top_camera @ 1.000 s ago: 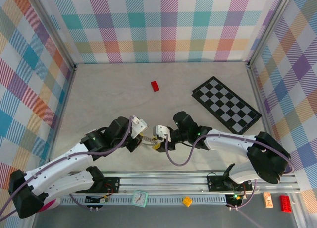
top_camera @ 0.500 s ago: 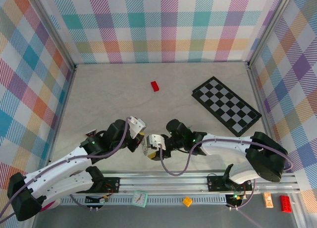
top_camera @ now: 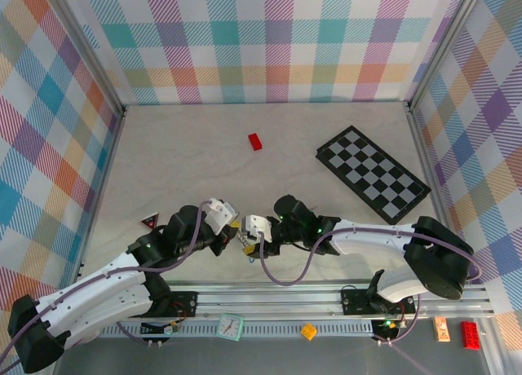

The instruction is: Put the keys on the keyring

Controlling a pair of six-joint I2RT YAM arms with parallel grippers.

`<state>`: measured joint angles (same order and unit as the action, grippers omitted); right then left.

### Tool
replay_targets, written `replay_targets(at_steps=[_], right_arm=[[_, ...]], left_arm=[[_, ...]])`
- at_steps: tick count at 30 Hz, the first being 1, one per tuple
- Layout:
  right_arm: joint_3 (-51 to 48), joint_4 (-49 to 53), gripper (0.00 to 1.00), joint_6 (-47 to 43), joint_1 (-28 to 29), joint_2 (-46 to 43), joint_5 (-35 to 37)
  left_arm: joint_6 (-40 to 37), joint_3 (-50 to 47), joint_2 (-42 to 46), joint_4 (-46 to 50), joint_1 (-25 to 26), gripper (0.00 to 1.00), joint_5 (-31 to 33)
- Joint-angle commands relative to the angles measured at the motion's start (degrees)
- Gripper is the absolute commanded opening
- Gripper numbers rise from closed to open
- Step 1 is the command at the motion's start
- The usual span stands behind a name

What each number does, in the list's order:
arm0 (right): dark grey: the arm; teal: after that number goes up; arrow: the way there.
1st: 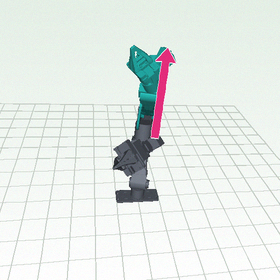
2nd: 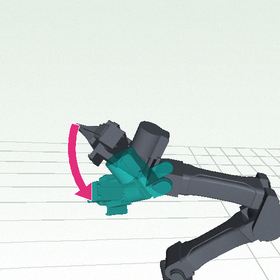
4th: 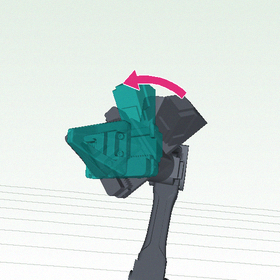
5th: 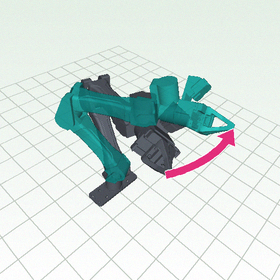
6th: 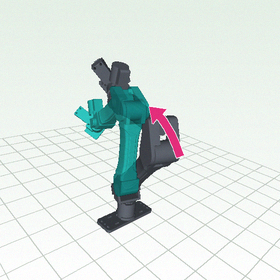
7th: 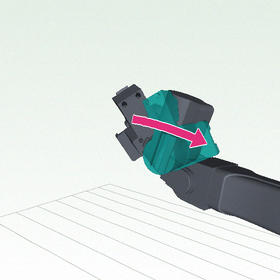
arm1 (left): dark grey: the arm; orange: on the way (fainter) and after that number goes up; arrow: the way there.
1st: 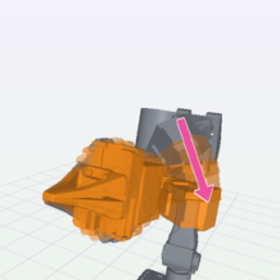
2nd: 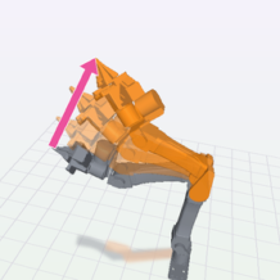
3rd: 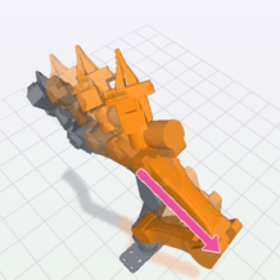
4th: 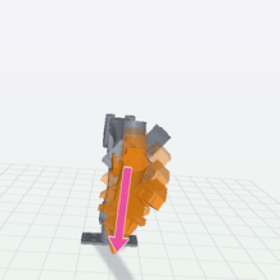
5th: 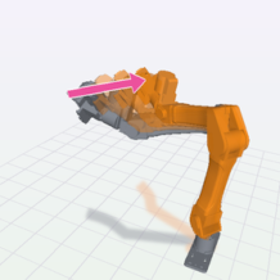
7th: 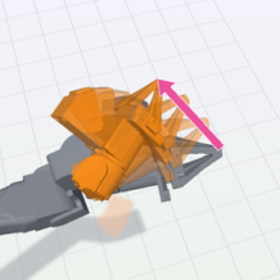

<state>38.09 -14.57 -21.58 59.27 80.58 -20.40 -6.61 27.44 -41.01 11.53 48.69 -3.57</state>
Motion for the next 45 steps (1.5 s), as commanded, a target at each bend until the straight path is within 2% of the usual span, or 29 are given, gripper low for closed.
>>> replay_targets(at_steps=[1, 8, 12, 14, 16, 21, 24, 27, 30, 34, 45], right_arm=[[1.29, -3.22, 0.49, 2.46, 0.48, 1.17, -4.22], [0.61, -5.19, 0.49, 3.21, 0.8, 1.09, -6.24], [-1.62, -5.99, 0.5, 2.86, 0.06, -2.09, -3.96], [-2.99, -5.42, 0.5, 3.54, -1.95, -4.87, -5.01], [-4.29, -3.93, 0.5, 4.17, -4.5, -8.28, -9.1], [-4.47, 6.54, 0.49, 2.13, -8.87, -16.15, -18.51], [-4.98, 8.46, 0.45, 2.95, -11.34, -19.32, -18.54], [-7.0, 3.92, 0.37, 6.95, -14.05, -22.23, -15.6], [-7.54, 1.22, 0.32, 9.8, -15.23, -22.93, -14.28], [-7.02, 0.29, 0.3, 11.69, -15.23, -22.04, -16.14], [-7.01, 0.12, 0.31, 11.15, -15.32, -21.26, -19.34]], left_arm=[[1.22, -1.85, 1.15, -6.66, 0.55, 0.0, -1.78], [1.16, -4.2, 1.55, -14.31, 0.59, 0.0, -2.89], [0.43, -5.23, 1.88, -17.25, 0.53, 0.0, -5.88], [-0.25, -5.76, 2.33, -18.46, 0.57, 0.0, -7.68], [-1.56, -6.23, 2.85, -20.17, 0.6, 0.0, -10.24], [-4.2, -6.02, 3.13, -23.75, 0.59, 0.0, -15.32], [-5.55, -5.82, 2.8, -25.11, 0.57, 0.0, -17.54], [-6.27, -5.73, 2.27, -27.08, 0.55, 0.0, -20.0], [-6.31, -5.82, 1.19, -29.69, 0.54, 0.0, -22.2], [-6.15, -5.73, -1.01, -32.44, 0.59, 0.0, -24.6], [-6.12, -6.34, -3.41, -37.36, 0.51, 0.0, -24.64]])
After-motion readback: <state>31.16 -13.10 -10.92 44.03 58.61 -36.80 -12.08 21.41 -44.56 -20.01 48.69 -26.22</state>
